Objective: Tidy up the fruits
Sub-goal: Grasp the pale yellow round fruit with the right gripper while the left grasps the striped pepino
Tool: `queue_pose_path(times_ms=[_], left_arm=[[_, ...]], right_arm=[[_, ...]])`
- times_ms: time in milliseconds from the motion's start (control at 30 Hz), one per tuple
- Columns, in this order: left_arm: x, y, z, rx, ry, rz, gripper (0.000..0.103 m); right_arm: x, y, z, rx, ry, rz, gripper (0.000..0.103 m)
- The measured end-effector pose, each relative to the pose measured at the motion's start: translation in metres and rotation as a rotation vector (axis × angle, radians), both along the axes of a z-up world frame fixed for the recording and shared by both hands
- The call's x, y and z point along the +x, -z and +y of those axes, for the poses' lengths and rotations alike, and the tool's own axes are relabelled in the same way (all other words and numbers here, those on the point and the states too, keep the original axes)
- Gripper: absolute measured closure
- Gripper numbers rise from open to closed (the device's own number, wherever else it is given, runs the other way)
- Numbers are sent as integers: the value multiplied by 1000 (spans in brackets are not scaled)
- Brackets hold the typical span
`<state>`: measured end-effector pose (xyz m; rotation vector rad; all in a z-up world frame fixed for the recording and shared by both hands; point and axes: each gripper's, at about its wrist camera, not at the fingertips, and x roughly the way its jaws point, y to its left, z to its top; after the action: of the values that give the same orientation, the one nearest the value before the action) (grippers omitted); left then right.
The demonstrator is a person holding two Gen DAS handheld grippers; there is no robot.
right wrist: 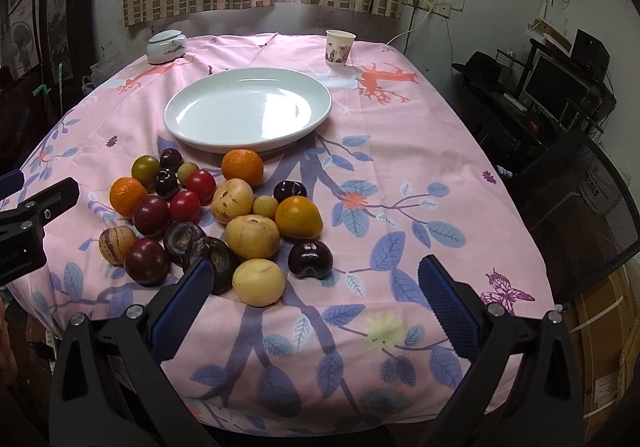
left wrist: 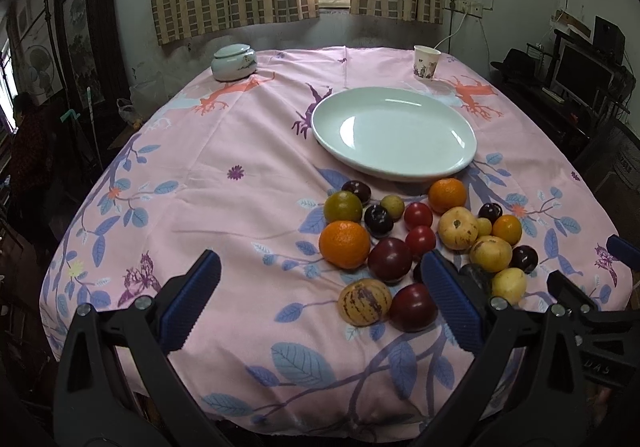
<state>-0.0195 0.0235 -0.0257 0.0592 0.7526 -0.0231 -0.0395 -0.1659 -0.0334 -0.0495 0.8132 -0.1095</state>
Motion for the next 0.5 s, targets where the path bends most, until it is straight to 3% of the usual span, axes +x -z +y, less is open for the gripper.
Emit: queue_pose_path(times_ms=[167, 300, 367, 500], left_arm=[[-10, 31, -2, -27, 26, 86, 2], [-6, 41, 0, -18, 17, 125, 2], [-5, 41, 7, -29, -8, 123, 2], [-3, 43, 17, -40, -22, 138, 2]], right_arm=[[-15, 9, -4, 122, -93, -21, 1], [-4, 16, -13, 110, -79, 14, 2], [-1, 22, -14, 144, -96, 34, 24], [6, 30, -4, 168, -145, 62, 36]])
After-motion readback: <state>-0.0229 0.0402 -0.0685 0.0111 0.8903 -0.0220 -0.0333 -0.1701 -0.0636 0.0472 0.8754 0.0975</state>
